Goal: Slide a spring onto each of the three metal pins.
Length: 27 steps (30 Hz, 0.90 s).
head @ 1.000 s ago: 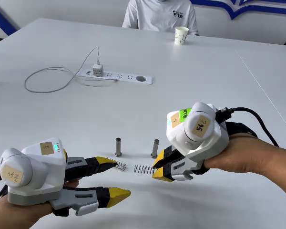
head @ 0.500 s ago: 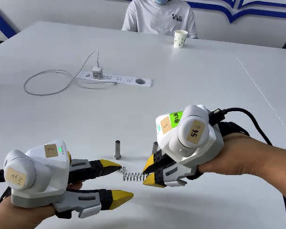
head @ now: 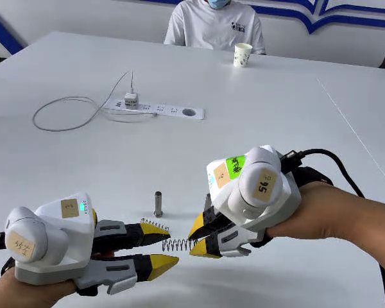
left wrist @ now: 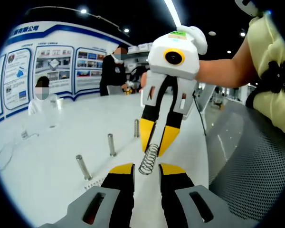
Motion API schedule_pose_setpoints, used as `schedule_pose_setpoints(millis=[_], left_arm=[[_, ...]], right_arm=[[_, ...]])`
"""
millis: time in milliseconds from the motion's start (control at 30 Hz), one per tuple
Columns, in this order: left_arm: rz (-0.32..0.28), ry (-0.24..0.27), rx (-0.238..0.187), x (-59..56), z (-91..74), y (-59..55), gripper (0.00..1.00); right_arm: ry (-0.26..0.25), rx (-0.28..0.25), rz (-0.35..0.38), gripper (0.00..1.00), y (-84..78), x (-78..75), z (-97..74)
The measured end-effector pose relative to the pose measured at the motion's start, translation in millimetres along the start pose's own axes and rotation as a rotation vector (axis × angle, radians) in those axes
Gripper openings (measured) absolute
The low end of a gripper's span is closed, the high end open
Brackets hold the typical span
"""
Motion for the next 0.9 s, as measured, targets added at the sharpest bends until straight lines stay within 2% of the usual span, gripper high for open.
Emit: schedule_pose_setpoints(millis=[167,500,900], left_arm=[[0.005,-0.008,-0.007,-1.2,-0.2,0.5,0.14],[0.000,-0.016,-0.011,-2.4,-0.7,0.5,0.12],[-0.017,-0.047,-0.041,-6.5,-1.4,3.7,0.11]], right_arm=[[0.004,-0.003,-0.012,0.12,0.9,0.7,0.3],[0.006,-0.008,-0.035,0.12,0.9,2.1,-0.4],[0.011,-0.010,0.002,0.14,-1.8,2.2,0.2]])
Point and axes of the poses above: the centre of the closed fingertips' face, and the gripper's own axes: z roughly forward along the fingers, x roughly to its left, y roughly out of its top, the point moved 6 cm from there along -z, roughly backward along the fingers, and after that the axes turned 6 degrees about -x, right-handed, at the moved point
